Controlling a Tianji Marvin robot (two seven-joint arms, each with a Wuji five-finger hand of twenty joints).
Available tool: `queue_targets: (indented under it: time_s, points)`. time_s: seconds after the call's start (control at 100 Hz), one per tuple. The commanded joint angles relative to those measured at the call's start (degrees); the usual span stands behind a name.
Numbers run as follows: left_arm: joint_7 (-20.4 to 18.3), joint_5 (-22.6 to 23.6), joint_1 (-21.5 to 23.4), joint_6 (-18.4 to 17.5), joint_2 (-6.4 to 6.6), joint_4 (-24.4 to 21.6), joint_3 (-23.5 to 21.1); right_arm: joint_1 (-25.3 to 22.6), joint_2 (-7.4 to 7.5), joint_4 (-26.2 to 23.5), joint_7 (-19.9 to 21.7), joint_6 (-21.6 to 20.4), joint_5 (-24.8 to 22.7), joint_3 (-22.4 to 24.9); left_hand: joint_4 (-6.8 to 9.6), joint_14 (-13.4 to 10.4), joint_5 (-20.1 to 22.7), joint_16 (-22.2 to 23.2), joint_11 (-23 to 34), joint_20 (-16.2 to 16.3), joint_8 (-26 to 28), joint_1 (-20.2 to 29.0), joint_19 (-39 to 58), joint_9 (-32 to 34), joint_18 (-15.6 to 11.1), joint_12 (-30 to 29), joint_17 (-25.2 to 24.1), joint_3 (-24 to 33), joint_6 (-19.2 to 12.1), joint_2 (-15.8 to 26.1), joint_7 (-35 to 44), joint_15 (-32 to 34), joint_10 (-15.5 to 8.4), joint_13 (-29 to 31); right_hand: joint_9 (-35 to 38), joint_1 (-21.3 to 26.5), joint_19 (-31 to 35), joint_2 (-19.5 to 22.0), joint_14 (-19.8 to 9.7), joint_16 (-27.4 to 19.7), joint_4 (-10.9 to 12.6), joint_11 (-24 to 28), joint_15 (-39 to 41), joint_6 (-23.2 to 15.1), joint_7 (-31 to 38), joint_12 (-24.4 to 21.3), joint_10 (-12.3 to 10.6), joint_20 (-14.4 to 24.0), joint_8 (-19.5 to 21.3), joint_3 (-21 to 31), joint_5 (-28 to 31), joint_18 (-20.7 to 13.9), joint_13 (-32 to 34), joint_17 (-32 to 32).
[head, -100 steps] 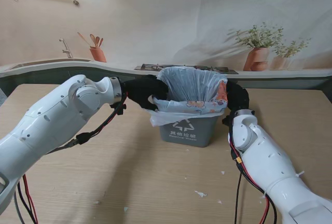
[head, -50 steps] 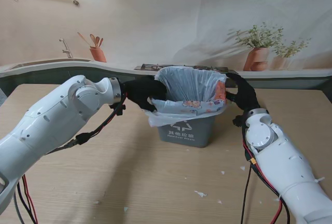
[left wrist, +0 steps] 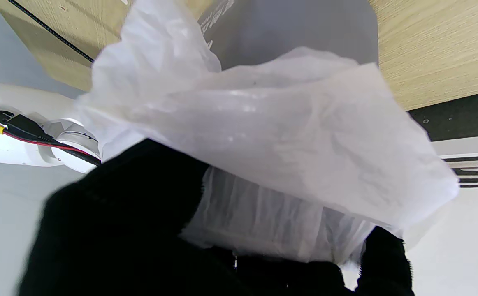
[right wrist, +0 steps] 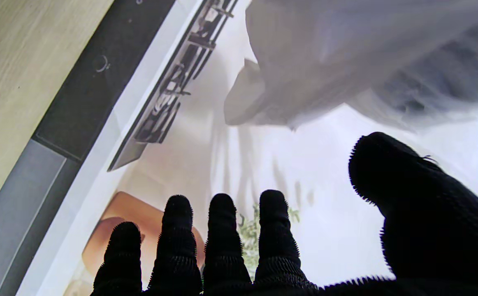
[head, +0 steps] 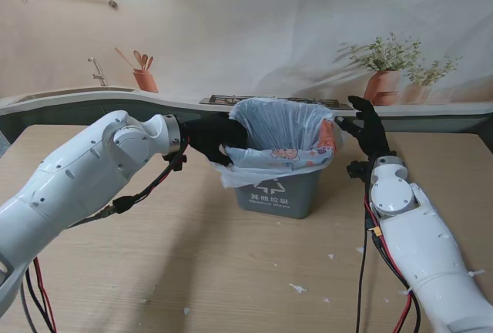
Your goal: Fit the garbage bag over the bin
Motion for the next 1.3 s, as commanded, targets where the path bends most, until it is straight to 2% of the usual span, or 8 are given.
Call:
queue_targets:
  time_s: [0.0,0.22,0.36,0.49,0.64,0.87,0.97,1.29]
  points:
    - [-1.49,0.39,0.68,0.64,-0.02,1.34,0.67,-0.72,-0.51,-0.09,-0.02,-0.96,0.87,0.75,1.71,4.18,2.02,0.87,0.46,-0.15,0.53,0.48,-0.83,0.75,-0.02,1.04,-0.27,1.22,0.33,0.13,1.37,1.13,-0.6,4.94,-1.66,-2.96,-2.04,1.87,-0.13,-0.73,2.77,1.54,-0.86,-0.9,0.15,0.67,0.44,1.39,0.74,-3.13,-1.52,-2.08,-1.31,-0.02]
    - [-0.52,0.39,1.07,1.18,-0.39,1.41,0.32,-4.18,1.19,-4.59,1.09,-3.03,-3.16,3.4,1.8,4.78,1.86,1.08,0.71,-0.09,0.43,0.26,-0.9,0.48,0.2,1.53,-0.3,1.48,1.12,-0.31,1.49,1.35,0.19,4.98,-1.51,-4.28,-3.1,5.71,-0.65,-0.93,3.18,0.82,-1.25,-0.88,-1.15,0.32,0.2,1.16,0.09,-7.03,-1.47,-2.46,-1.44,0.37]
    - [2.29,1.87,2.31,1.08,-0.77,1.08,-1.36,-7.07,2.25,-8.38,2.34,-4.39,-5.82,4.8,0.71,6.9,-1.76,1.55,0.13,1.0,-6.08,-2.4,0.15,-5.52,0.95,-2.14,-0.44,-1.53,4.05,-0.46,-3.91,0.97,2.25,3.1,-1.54,-4.52,-2.53,5.83,-0.4,-0.73,3.16,2.9,-0.84,-0.74,1.17,1.23,0.46,1.95,1.2,-5.78,-1.38,-2.21,-0.78,0.21]
    - [2.71,2.37,2.94,1.16,-0.68,0.2,-2.33,-8.61,2.55,-10.44,3.14,-5.29,-5.69,5.56,4.65,7.55,-6.43,2.04,-0.51,1.31,-5.7,-11.87,-0.02,-12.13,1.01,-3.03,-0.48,-0.27,7.22,4.95,-13.39,-0.19,3.19,0.06,-1.55,-4.47,-2.33,5.66,-0.31,-0.59,2.93,4.53,-0.61,-0.57,2.88,1.85,0.57,2.38,2.07,-4.61,-1.46,-2.16,-0.39,0.11]
    - [2.94,3.08,3.42,0.65,-0.45,-0.72,-3.14,-9.6,2.81,-11.74,4.29,-5.7,-5.18,6.0,4.98,7.19,-12.6,1.95,-2.29,1.36,-6.49,-14.33,-0.21,-17.37,1.09,-3.93,-0.6,-1.93,6.5,3.92,-16.56,-1.05,2.56,-2.29,-1.68,-4.4,-2.23,5.41,-0.17,-0.5,2.78,6.59,-0.46,-0.53,4.53,2.65,0.77,2.7,2.93,-3.82,-1.45,-2.11,0.04,0.08]
    - [3.26,4.78,4.72,-0.07,0.12,-2.12,-5.25,-10.93,3.19,-13.4,5.32,-6.48,-5.37,6.3,3.02,7.34,-24.47,0.12,-6.78,1.64,-14.43,-17.21,-3.35,-28.49,0.53,-8.69,-0.54,-7.73,6.3,2.51,-29.25,-5.09,2.85,-8.12,-1.72,-4.33,-2.1,5.18,-0.06,-0.43,2.76,7.89,-0.33,-0.57,5.24,3.07,0.91,2.99,3.36,-3.26,-1.5,-2.0,0.44,0.04]
    - [3.28,5.23,5.29,0.21,0.26,-2.98,-6.09,-11.03,3.22,-13.54,5.31,-6.62,-5.56,6.23,2.41,7.29,-29.94,-1.05,-14.1,2.55,-18.16,-18.13,-5.21,-29.4,-0.01,-13.11,-0.54,-10.55,6.2,2.37,-35.1,-7.07,3.62,-11.15,-1.78,-4.34,-2.04,5.09,-0.13,-0.4,2.72,8.33,-0.31,-0.7,5.48,3.2,0.93,3.13,3.51,-3.05,-1.53,-2.0,0.5,0.01]
    - [3.11,4.38,6.31,1.2,0.27,-4.59,-7.99,-11.13,3.13,-13.32,4.68,-6.5,-6.01,6.16,0.18,7.61,-34.35,-3.37,-24.32,3.78,-22.39,-23.09,-9.09,-31.83,-0.56,-19.16,-0.66,-16.23,7.63,5.36,-41.78,-14.73,7.29,-12.89,-1.87,-4.36,-1.94,5.03,-0.14,-0.29,2.65,9.02,-0.14,-0.84,5.88,3.34,0.99,3.43,3.79,-2.79,-1.54,-2.02,0.71,-0.02]
